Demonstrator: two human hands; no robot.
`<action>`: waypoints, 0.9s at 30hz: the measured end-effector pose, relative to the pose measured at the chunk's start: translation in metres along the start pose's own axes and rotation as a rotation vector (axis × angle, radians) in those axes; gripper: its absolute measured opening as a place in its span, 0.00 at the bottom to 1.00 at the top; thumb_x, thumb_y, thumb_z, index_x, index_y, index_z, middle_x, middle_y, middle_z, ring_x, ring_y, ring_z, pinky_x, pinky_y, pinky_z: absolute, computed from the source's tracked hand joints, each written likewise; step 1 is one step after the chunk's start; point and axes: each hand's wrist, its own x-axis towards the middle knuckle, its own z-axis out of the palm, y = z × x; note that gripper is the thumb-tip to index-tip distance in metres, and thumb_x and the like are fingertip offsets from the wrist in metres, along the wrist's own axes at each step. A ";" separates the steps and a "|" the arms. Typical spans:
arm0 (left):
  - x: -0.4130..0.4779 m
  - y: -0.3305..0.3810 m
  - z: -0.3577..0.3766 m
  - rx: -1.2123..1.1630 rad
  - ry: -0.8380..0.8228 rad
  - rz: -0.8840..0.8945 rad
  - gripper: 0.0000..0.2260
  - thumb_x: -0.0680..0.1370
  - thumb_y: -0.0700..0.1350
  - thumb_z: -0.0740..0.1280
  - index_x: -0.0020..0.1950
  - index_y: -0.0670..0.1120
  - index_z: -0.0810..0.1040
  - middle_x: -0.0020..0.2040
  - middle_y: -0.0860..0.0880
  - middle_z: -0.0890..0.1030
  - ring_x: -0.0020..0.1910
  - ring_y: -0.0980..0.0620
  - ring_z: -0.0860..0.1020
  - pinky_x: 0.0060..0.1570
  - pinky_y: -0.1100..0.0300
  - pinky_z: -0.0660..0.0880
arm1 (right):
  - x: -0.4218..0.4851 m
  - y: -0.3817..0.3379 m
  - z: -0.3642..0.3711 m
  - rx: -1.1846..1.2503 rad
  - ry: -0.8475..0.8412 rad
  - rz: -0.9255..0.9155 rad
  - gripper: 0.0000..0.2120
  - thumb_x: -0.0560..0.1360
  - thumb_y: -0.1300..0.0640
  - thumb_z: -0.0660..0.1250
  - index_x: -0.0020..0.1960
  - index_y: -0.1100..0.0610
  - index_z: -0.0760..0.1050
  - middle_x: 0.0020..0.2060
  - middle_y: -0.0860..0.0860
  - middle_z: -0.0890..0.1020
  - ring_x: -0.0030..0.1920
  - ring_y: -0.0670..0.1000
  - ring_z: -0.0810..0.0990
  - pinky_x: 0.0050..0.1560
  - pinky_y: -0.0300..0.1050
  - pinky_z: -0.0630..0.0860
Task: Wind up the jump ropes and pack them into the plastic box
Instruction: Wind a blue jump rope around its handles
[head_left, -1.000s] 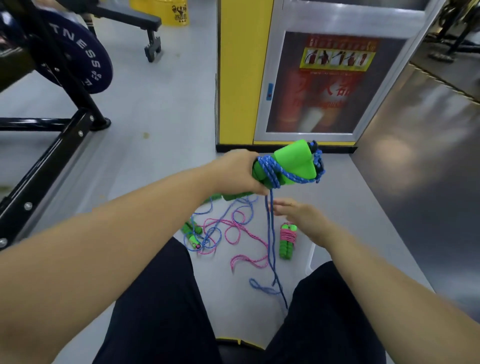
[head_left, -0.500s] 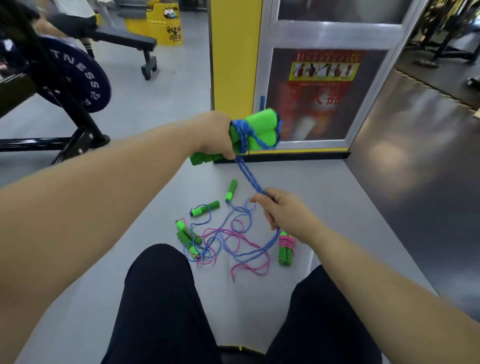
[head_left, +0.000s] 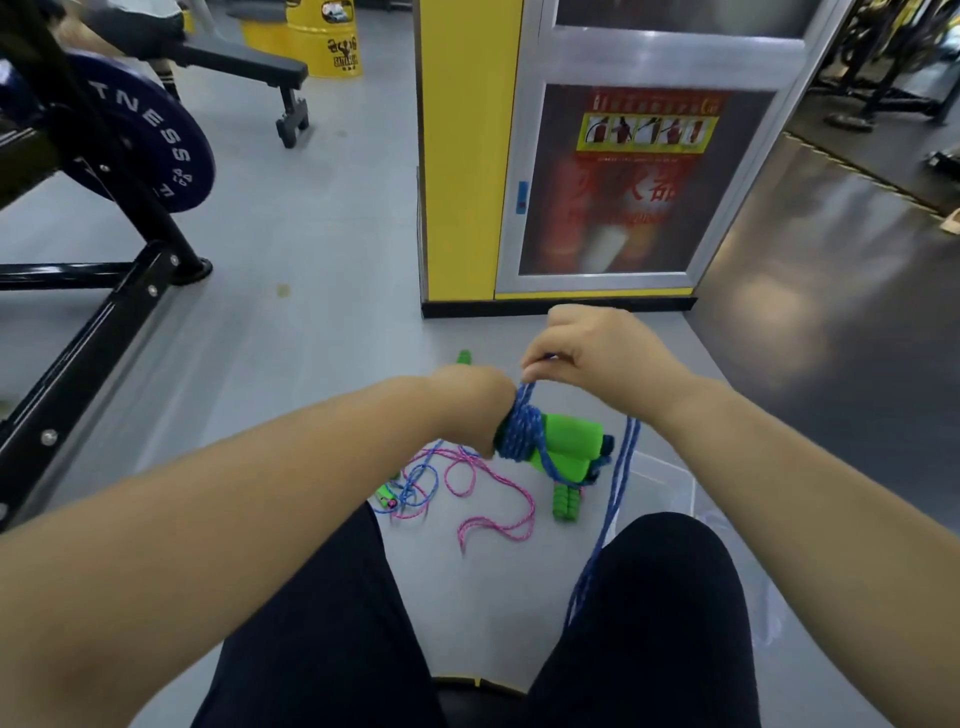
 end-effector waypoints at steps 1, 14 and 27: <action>-0.002 0.000 -0.002 -0.098 0.010 0.030 0.12 0.73 0.51 0.70 0.50 0.44 0.76 0.41 0.48 0.74 0.39 0.49 0.72 0.38 0.59 0.68 | 0.000 0.004 -0.002 0.058 -0.057 0.054 0.09 0.70 0.48 0.70 0.40 0.54 0.83 0.35 0.50 0.77 0.36 0.48 0.74 0.37 0.43 0.70; -0.021 -0.020 -0.010 -1.257 -0.029 0.143 0.07 0.71 0.38 0.72 0.43 0.49 0.80 0.33 0.55 0.83 0.32 0.60 0.81 0.32 0.69 0.75 | -0.040 0.017 0.042 1.104 -0.093 0.660 0.12 0.72 0.64 0.60 0.33 0.53 0.65 0.22 0.40 0.71 0.24 0.39 0.65 0.29 0.34 0.64; -0.002 -0.018 0.003 -1.491 -0.019 -0.048 0.10 0.70 0.41 0.74 0.50 0.44 0.79 0.44 0.46 0.82 0.42 0.49 0.81 0.50 0.55 0.78 | -0.037 -0.015 0.055 1.477 0.215 0.757 0.12 0.68 0.46 0.67 0.39 0.55 0.73 0.30 0.51 0.62 0.27 0.45 0.58 0.28 0.39 0.53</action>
